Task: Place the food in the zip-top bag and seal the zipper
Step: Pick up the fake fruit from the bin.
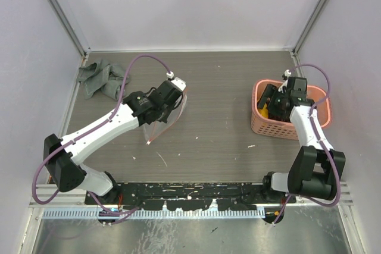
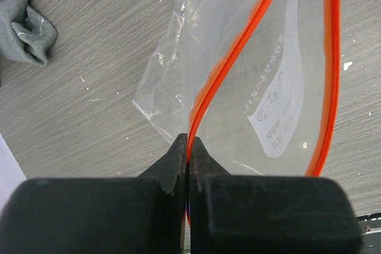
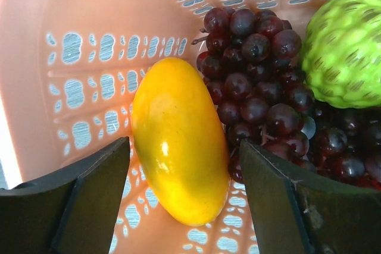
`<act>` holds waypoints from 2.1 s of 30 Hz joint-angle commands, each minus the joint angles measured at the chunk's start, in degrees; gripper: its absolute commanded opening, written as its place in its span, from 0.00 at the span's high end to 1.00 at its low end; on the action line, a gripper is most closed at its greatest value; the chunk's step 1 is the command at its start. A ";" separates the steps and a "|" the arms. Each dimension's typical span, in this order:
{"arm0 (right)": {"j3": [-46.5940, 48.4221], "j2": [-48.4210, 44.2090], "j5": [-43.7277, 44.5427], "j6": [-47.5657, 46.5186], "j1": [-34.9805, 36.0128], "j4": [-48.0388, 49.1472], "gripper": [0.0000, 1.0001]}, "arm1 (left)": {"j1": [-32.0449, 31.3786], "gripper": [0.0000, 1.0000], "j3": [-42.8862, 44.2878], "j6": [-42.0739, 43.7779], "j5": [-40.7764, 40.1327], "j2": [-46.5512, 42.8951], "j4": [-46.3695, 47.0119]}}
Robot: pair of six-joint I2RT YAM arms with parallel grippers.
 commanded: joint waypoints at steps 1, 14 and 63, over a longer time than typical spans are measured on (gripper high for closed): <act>-0.86 1.63 -1.85 -0.17 -0.18 3.86 0.21 | 0.28 1.00 2.70 0.82 -0.13 -0.02 0.00; -1.85 4.48 -3.24 0.59 -0.23 7.06 0.37 | 0.27 1.00 2.86 0.97 0.56 -0.31 -0.18; -9.76 -22.30 4.67 7.53 -0.09 19.27 0.87 | 0.20 1.00 9.26 -13.20 10.20 3.74 -0.50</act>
